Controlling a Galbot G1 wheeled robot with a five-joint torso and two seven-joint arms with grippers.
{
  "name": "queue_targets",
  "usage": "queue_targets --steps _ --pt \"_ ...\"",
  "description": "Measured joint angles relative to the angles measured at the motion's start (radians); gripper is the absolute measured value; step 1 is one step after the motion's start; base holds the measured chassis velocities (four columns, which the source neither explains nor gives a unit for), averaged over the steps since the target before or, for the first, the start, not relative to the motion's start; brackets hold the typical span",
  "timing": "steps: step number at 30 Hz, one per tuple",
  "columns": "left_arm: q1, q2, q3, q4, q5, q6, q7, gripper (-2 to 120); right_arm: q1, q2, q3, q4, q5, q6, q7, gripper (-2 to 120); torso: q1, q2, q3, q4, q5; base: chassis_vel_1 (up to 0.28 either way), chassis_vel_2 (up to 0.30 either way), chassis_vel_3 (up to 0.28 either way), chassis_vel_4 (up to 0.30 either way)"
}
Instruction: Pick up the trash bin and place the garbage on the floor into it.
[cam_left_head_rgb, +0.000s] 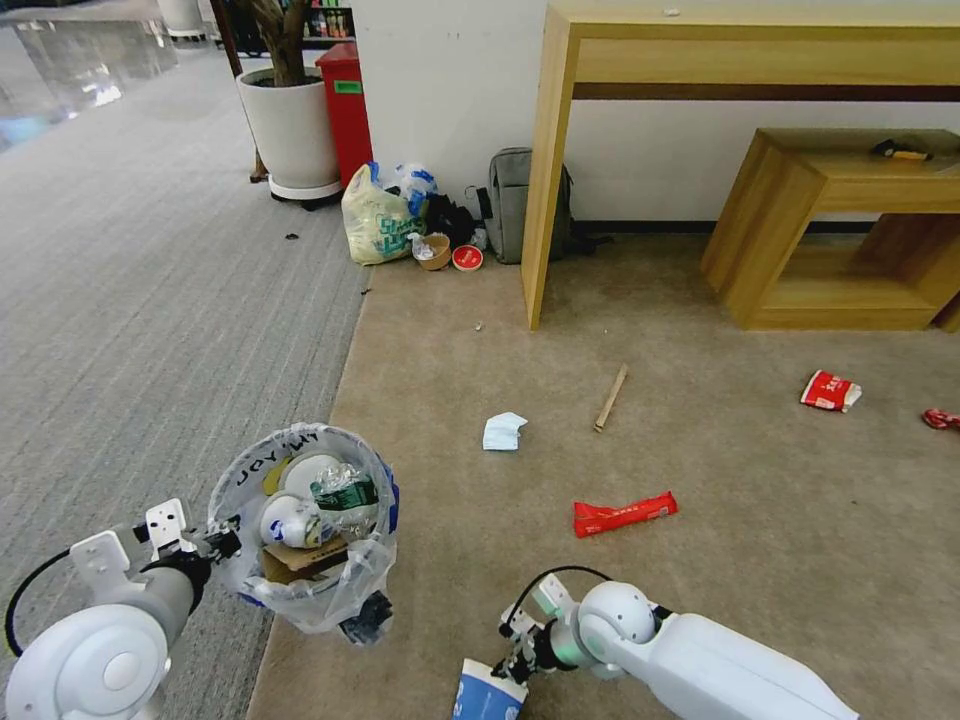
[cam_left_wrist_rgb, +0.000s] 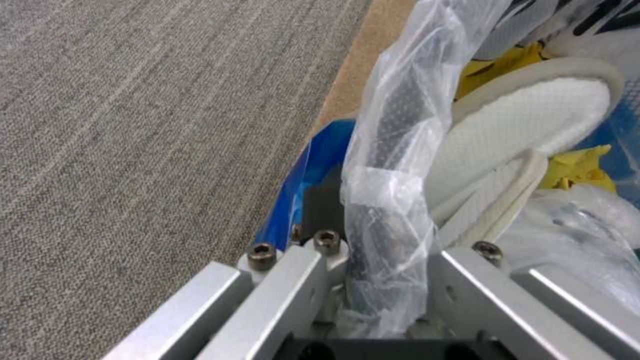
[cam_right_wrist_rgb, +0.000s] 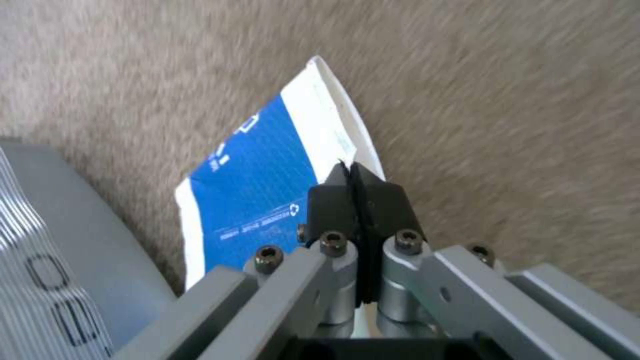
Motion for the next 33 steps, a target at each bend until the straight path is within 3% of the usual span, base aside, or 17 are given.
queue_targets --steps 25,33 --pt "0.000 -0.002 0.004 0.005 0.012 0.000 0.003 0 -0.034 -0.087 0.308 0.227 0.004 0.000 -0.036 0 0.000 0.000 0.000 0.0001 0.0000 0.000 0.000 0.000 0.000" --pt "-0.018 -0.002 0.002 0.032 0.012 0.000 0.010 0 -0.092 -0.186 0.438 0.368 0.073 0.000 -0.036 0 0.000 0.000 0.000 -0.0002 0.0000 0.000 0.000 0.000 0.000"
